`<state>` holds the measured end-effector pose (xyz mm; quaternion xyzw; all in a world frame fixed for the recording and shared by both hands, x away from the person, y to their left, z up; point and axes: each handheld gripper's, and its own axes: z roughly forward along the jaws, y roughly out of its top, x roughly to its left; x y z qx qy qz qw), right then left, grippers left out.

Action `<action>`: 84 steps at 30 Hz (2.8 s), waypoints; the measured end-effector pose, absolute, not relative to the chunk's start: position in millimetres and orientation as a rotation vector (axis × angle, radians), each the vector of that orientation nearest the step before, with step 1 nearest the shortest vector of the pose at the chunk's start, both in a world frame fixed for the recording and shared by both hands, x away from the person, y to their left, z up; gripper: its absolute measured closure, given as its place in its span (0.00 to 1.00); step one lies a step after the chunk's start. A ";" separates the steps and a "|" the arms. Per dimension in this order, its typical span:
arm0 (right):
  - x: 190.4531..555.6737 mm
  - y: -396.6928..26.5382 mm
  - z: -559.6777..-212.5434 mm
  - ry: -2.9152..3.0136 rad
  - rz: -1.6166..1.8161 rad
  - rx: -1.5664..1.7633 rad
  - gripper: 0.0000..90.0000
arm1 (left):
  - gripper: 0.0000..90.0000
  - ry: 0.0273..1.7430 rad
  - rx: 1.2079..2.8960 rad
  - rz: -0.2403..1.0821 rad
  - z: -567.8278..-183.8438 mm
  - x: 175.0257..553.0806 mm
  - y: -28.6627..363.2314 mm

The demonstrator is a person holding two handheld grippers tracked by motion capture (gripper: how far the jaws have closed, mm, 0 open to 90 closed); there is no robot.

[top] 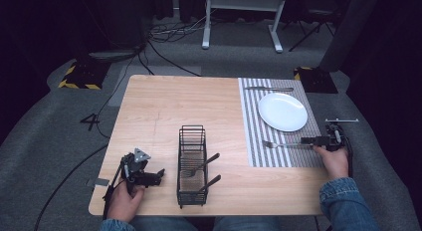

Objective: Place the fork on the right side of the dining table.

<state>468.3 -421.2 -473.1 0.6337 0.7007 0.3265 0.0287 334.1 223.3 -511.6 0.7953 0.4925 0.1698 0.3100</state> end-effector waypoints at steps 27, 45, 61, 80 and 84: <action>444.2 -402.9 -479.3 2.229 1.007 1.871 0.46 | 0.00 1.302 2.099 0.449 -511.7 334.0 223.1; 441.8 -403.2 -463.3 2.158 1.107 1.801 0.46 | 0.00 1.304 2.098 0.451 -511.7 333.7 223.0; 400.7 -365.0 -415.8 2.243 1.275 1.475 0.43 | 0.00 1.303 2.099 0.451 -511.7 329.5 223.8; 348.9 -304.1 -406.9 2.374 1.273 1.165 0.36 | 0.00 1.302 2.100 0.451 -511.7 329.5 223.8; 344.5 -295.0 -408.4 2.395 1.256 1.120 0.36 | 0.00 1.302 2.100 0.451 -511.7 329.5 223.8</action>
